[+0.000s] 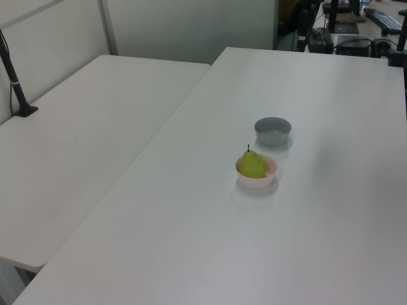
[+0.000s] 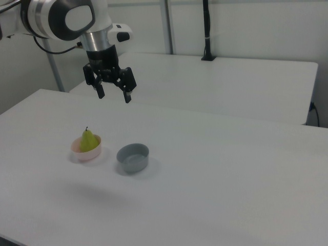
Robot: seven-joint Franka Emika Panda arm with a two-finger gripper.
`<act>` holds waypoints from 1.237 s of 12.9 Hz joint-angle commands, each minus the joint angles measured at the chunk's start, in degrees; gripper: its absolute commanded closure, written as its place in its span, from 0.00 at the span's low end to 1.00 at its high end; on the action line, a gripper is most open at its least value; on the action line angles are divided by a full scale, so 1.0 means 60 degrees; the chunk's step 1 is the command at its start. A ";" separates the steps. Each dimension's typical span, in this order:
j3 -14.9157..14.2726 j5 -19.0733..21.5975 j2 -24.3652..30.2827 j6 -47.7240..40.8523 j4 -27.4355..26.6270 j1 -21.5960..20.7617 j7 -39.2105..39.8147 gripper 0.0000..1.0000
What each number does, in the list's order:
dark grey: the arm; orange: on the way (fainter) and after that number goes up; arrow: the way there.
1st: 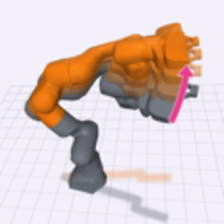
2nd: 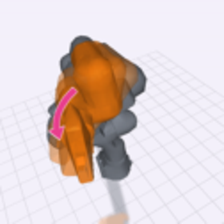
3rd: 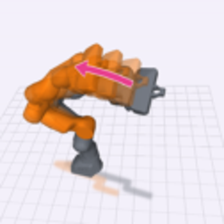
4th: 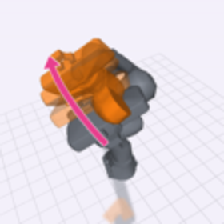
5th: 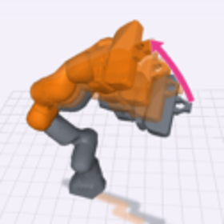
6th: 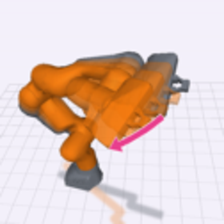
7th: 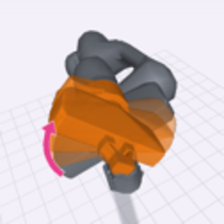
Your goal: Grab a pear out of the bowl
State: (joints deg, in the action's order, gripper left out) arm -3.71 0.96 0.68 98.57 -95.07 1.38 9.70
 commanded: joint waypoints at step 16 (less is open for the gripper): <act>0.0032 0.0001 0.0165 -0.0388 -0.0224 -0.0127 0.3127 0.00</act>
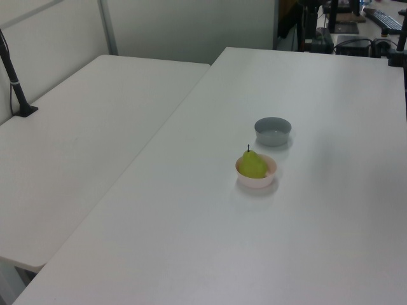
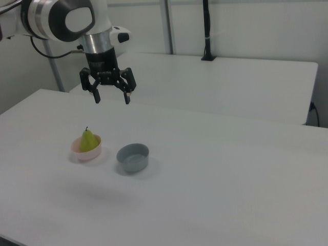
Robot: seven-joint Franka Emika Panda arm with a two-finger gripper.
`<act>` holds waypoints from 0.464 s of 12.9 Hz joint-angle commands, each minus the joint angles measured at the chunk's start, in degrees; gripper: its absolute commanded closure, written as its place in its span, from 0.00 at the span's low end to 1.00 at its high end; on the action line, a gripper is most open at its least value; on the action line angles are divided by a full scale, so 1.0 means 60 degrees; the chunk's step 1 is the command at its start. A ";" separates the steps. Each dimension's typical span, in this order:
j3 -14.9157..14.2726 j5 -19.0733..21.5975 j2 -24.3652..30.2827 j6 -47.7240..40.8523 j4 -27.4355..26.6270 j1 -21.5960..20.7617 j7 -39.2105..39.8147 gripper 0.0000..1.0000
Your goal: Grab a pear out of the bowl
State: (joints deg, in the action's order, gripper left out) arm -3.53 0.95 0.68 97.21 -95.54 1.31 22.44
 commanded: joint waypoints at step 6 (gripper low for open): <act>0.0251 0.0149 0.0136 0.0087 -0.0584 -0.1067 -0.0223 0.00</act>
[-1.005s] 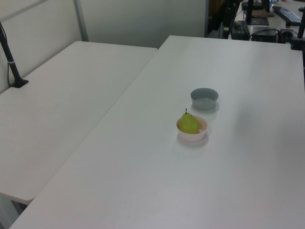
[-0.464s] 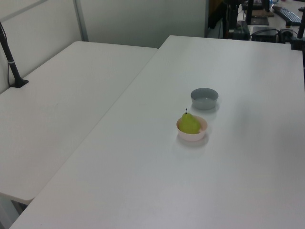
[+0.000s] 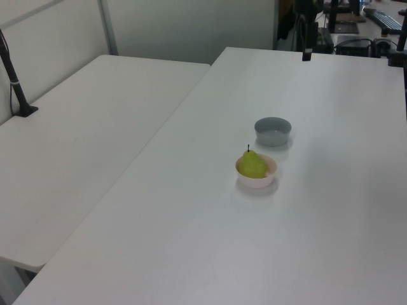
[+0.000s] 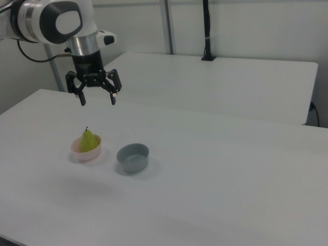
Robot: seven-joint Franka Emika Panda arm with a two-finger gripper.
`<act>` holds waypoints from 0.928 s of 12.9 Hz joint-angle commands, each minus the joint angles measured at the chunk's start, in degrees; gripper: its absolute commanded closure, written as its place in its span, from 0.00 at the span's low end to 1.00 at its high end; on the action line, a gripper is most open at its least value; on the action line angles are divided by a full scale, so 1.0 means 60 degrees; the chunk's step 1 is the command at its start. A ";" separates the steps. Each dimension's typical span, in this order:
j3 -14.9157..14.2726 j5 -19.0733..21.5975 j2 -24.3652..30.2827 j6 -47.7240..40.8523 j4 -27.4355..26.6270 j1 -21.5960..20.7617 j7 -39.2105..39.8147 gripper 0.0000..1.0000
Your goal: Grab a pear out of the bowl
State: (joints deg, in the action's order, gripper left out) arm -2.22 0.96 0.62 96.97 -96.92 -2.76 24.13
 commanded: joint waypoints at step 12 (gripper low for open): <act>0.0340 0.0837 -0.1858 0.3699 -0.1307 -0.2060 -0.3875 0.08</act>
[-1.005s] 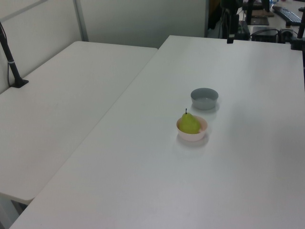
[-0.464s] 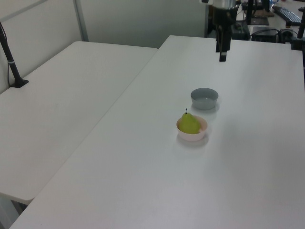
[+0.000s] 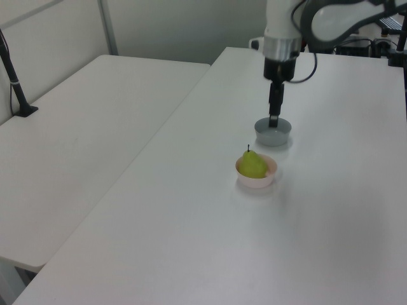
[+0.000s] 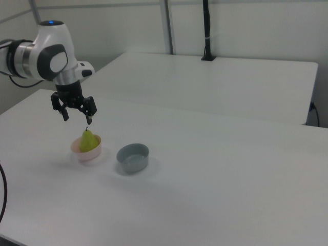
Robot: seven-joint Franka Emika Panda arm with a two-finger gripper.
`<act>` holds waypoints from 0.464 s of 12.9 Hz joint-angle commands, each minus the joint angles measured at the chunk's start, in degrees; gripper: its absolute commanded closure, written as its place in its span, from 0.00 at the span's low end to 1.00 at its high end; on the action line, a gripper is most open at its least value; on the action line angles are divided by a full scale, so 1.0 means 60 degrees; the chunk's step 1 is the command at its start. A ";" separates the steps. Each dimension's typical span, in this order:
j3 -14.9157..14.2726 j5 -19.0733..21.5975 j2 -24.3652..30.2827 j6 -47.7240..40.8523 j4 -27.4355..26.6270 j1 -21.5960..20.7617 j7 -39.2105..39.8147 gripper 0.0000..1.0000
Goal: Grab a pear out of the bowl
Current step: 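Move the open gripper over the pink bowl and lower onto the pear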
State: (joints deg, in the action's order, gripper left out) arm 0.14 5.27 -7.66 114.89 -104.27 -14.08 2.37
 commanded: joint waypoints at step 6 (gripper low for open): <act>0.0021 0.0030 -0.1372 0.1387 -0.0040 -0.0422 -0.0248 0.13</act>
State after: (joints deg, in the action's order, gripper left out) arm 0.17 5.27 -14.32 120.68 -104.31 -15.41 1.88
